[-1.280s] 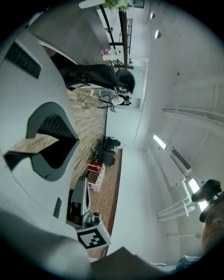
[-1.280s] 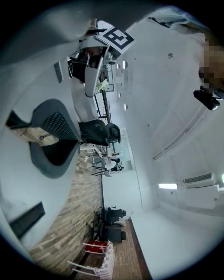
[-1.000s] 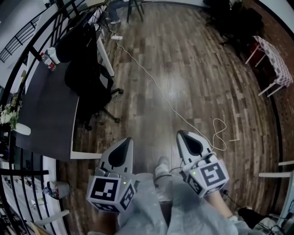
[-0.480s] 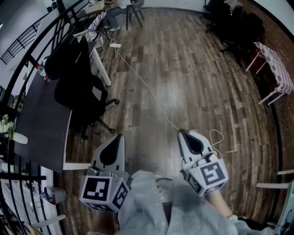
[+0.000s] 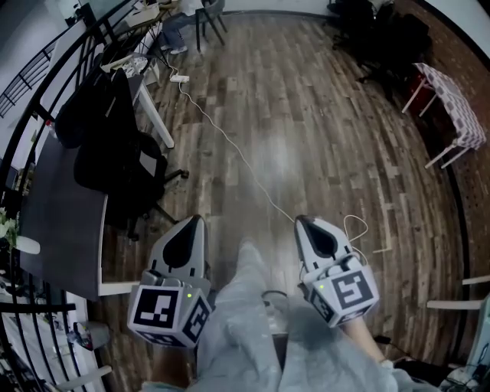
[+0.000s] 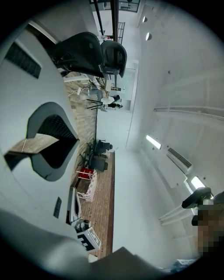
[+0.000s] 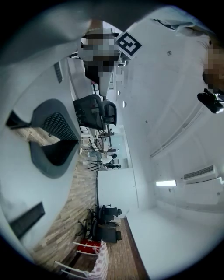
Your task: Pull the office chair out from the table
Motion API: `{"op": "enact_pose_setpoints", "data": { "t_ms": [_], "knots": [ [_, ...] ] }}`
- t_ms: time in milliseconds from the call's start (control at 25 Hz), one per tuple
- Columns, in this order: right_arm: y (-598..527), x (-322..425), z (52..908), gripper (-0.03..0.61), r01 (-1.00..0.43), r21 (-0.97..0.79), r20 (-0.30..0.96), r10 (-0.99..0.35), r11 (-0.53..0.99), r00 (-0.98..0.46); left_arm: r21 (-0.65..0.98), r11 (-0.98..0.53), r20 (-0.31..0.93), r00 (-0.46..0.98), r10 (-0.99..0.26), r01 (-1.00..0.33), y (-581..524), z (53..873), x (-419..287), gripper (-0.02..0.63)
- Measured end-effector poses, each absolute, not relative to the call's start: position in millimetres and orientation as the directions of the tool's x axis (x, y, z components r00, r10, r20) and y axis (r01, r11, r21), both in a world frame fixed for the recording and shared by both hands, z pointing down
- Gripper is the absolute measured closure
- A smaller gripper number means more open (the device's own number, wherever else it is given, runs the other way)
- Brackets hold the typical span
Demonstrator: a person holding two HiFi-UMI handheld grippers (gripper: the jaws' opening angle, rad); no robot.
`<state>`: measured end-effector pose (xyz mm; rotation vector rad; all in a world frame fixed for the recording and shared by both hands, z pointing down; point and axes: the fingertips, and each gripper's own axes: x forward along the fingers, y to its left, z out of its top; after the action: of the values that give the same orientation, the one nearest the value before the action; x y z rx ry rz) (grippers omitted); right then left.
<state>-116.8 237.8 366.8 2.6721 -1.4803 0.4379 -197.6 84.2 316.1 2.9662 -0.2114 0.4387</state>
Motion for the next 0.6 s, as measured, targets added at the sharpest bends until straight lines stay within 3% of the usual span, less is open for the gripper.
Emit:
{"op": "enact_pose_setpoints", "data": {
  "t_ms": [600],
  "knots": [
    [194.8, 25.9, 367.0, 0.575, -0.807, -0.057, 0.293, -0.782, -0.588, 0.550, 0.153, -0.985, 0.287, 0.958, -0.028, -0.074, 38.4, 323.2, -35.4, 0.604]
  ]
}}
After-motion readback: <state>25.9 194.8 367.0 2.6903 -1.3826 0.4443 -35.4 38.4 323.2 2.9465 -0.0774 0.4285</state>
